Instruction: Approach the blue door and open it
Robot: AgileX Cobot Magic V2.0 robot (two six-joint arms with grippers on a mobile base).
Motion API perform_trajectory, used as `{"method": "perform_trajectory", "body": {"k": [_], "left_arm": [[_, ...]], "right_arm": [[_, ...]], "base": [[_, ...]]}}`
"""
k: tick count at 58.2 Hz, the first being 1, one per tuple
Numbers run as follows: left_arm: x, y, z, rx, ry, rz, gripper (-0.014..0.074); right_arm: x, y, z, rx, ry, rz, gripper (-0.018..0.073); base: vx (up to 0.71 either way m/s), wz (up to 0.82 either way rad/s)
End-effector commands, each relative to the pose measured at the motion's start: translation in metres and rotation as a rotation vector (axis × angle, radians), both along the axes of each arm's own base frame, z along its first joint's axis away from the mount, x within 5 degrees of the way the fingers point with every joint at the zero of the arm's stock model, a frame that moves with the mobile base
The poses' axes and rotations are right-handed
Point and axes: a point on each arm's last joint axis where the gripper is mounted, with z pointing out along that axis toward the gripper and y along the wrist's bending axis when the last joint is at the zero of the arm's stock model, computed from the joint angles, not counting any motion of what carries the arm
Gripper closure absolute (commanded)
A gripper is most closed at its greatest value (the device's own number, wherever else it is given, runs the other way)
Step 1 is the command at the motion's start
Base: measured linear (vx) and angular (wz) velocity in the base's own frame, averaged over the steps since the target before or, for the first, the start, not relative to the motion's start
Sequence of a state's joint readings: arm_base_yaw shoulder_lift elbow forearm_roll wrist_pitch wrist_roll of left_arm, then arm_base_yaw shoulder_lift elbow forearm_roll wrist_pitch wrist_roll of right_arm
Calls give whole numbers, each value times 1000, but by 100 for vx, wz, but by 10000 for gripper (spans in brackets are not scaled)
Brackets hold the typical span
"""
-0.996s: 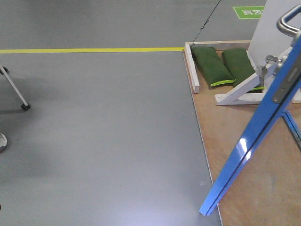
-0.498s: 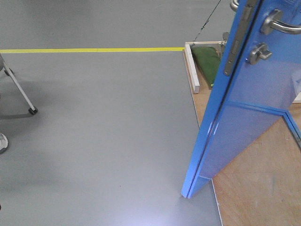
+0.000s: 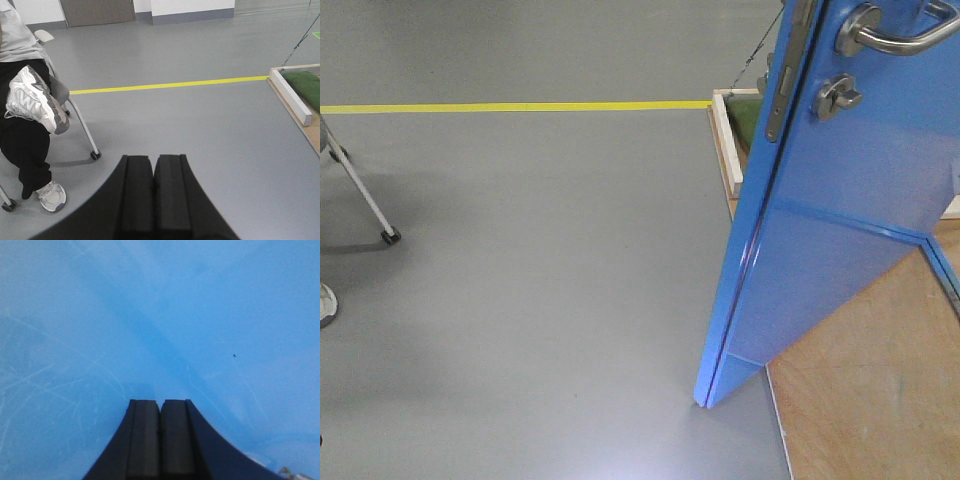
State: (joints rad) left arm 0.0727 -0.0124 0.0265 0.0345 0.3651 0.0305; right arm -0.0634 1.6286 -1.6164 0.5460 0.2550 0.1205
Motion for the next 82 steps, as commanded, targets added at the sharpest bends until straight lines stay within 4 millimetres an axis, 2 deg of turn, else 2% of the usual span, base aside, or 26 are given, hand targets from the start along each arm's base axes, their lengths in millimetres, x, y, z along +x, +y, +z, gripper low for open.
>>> {"method": "perform_trajectory", "body": {"k": [1,82], "left_arm": [[1,0,7,-1,-92,-3,526],[1,0,7,-1,-92,-3,526]], "right_arm": [[-7,10,32,30,-189,-36,557],[-7,14,31,31,-184,-24,557]], "base": [[0,0],[1,3]]}}
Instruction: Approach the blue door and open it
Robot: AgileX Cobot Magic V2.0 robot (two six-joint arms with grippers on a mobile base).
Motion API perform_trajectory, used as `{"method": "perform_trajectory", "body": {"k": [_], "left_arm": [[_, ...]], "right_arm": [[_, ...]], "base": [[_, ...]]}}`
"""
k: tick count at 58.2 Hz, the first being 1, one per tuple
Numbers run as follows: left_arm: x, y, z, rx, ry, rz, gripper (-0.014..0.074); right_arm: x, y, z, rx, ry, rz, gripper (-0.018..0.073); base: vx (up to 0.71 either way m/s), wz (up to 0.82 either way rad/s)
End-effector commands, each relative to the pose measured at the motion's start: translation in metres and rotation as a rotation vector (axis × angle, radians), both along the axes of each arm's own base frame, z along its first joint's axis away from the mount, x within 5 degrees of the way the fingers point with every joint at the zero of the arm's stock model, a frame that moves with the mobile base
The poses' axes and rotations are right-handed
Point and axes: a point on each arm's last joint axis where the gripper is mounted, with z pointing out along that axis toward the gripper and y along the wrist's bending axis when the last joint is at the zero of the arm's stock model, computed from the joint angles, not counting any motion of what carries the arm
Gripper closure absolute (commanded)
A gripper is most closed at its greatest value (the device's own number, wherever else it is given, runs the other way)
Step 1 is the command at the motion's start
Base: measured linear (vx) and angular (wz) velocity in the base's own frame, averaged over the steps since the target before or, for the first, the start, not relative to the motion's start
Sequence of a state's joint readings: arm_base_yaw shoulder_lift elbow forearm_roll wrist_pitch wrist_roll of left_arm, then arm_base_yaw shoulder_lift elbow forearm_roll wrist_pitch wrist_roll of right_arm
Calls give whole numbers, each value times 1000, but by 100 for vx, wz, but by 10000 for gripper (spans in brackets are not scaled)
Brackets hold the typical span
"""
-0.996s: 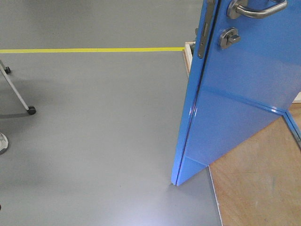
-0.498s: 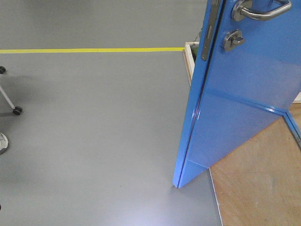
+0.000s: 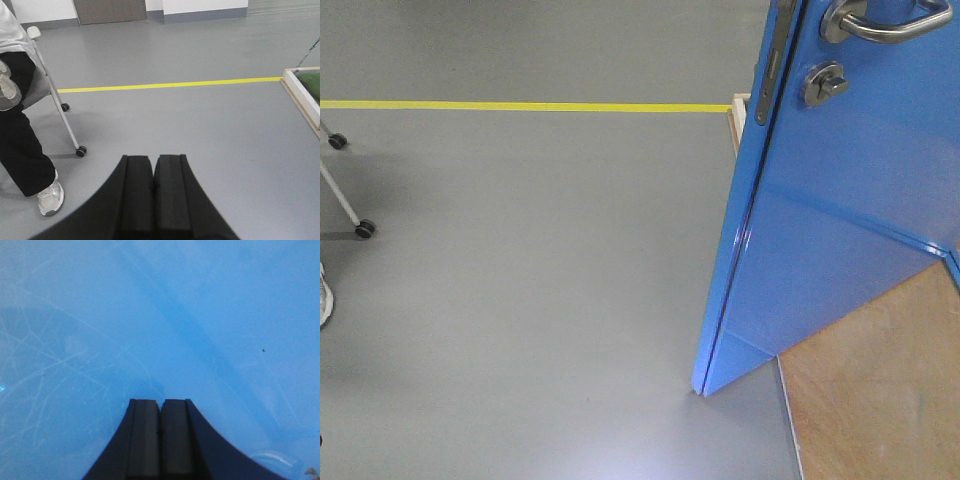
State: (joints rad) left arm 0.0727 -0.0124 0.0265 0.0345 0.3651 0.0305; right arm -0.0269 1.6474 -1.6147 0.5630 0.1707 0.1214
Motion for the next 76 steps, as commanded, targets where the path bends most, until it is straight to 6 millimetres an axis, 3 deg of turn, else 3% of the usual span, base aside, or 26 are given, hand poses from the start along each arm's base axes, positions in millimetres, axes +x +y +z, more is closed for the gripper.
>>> {"method": "perform_trajectory", "body": {"k": [1,76], "left_arm": [[1,0,7,-1,-92,-3,526],[1,0,7,-1,-92,-3,526]], "right_arm": [[-14,4,33,12,-132,-18,557],[-14,4,33,12,-133,-18,557]], "base": [[7,12],[22,5]]}}
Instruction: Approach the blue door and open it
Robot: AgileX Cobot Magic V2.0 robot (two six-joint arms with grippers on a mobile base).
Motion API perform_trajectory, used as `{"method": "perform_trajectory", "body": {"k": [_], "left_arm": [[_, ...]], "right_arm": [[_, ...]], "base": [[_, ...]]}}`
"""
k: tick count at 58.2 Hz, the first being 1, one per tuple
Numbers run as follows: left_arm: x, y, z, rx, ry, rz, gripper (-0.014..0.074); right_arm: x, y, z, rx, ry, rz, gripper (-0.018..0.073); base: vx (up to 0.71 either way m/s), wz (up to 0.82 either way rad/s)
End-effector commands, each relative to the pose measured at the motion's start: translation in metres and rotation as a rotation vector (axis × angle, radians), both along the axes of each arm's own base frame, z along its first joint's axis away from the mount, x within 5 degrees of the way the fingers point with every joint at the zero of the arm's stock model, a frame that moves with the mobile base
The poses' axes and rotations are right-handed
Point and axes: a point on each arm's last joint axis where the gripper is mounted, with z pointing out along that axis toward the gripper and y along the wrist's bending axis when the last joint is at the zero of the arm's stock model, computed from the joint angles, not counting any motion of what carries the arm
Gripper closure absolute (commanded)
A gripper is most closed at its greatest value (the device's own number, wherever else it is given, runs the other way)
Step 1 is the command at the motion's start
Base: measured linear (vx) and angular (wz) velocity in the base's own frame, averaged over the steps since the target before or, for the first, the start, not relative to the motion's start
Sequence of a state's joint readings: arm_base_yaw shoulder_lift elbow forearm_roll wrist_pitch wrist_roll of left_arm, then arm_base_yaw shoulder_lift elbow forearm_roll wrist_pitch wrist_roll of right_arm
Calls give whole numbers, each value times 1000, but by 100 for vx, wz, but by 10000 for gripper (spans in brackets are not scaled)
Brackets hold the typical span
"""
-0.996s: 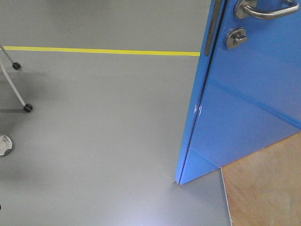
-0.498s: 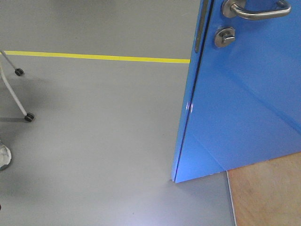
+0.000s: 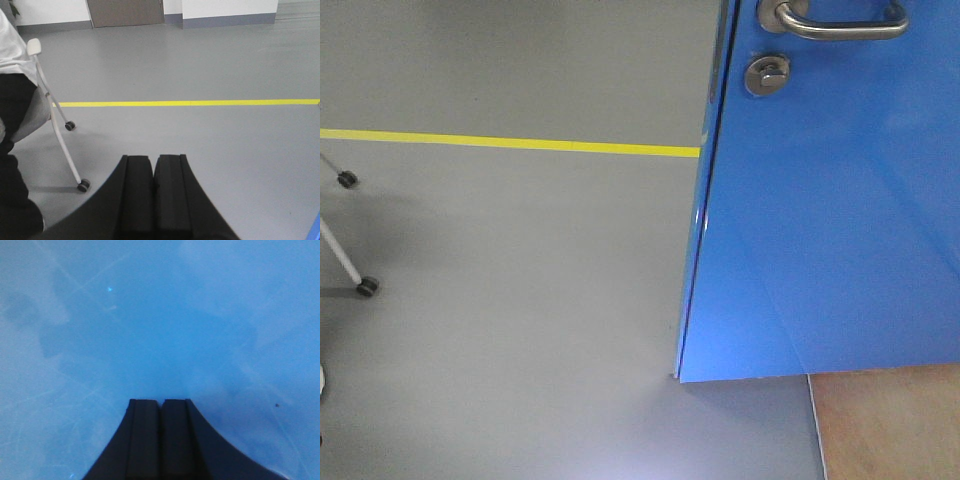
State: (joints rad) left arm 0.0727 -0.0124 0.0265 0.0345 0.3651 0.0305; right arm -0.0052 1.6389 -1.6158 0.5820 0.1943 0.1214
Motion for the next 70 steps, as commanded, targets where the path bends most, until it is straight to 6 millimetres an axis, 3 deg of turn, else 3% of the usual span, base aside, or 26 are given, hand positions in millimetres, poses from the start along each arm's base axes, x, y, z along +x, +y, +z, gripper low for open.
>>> {"method": "perform_trajectory", "body": {"k": [1,35,70], "left_arm": [[1,0,7,-1,-92,-3,526],[1,0,7,-1,-92,-3,526],[1,0,7,-1,-92,-3,526]], "right_arm": [[-11,-6,31,-4,-143,-55,557],[-11,-6,31,-4,-143,-55,557],[-11,-6,31,-4,-143,-55,557]], "base": [[34,-3],[27,-7],[6,-6]]}}
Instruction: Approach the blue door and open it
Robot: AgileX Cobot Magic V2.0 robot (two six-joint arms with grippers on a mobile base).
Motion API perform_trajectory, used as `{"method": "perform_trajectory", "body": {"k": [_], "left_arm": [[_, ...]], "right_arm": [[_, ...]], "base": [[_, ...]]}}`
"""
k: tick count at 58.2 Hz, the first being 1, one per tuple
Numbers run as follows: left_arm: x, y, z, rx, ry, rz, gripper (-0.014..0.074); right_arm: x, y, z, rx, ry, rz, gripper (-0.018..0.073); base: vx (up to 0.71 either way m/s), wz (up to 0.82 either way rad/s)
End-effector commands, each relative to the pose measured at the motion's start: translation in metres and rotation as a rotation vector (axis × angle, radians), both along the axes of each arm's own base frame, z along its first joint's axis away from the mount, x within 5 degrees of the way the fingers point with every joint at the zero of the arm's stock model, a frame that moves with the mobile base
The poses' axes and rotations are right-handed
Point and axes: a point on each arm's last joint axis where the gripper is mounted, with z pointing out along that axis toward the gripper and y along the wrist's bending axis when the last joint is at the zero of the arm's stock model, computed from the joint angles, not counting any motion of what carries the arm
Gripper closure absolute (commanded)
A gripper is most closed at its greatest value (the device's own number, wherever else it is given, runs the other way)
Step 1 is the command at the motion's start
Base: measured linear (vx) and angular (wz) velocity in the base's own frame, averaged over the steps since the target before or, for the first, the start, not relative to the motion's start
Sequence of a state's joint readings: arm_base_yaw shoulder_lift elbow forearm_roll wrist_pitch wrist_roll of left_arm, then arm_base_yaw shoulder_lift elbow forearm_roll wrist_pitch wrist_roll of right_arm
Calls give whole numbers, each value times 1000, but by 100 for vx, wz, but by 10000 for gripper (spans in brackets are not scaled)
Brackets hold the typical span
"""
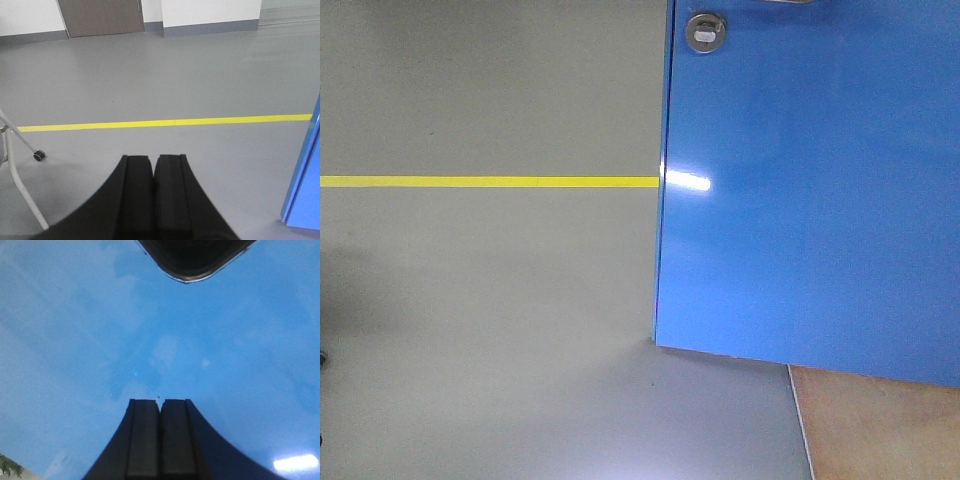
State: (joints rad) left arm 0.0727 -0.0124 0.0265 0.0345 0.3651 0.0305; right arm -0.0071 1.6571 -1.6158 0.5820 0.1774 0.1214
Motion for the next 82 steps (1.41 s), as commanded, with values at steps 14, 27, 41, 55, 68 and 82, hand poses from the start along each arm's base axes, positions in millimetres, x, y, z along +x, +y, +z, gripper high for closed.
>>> {"method": "perform_trajectory", "body": {"k": [14,27,41,55,68,82], "left_arm": [[1,0,7,-1,-92,-3,526],[1,0,7,-1,-92,-3,526],[1,0,7,-1,-92,-3,526],[1,0,7,-1,-92,-3,526],[1,0,7,-1,-92,-3,526],[1,0,7,-1,-92,-3,526]], "right_arm": [[-17,-5,37,-5,-147,-44,557],[-23,-3,34,19,-142,-44,557],[-78,-4,19,-41,-101,-53,557],[-153,-6,-4,-514,-98,-52,557],[-230,-8,-51,-790,-105,-46,557],[-300,-5,-114,-795,-233,-77,557]], "base": [[0,0],[0,0],[0,0],[0,0],[0,0],[0,0]]}}
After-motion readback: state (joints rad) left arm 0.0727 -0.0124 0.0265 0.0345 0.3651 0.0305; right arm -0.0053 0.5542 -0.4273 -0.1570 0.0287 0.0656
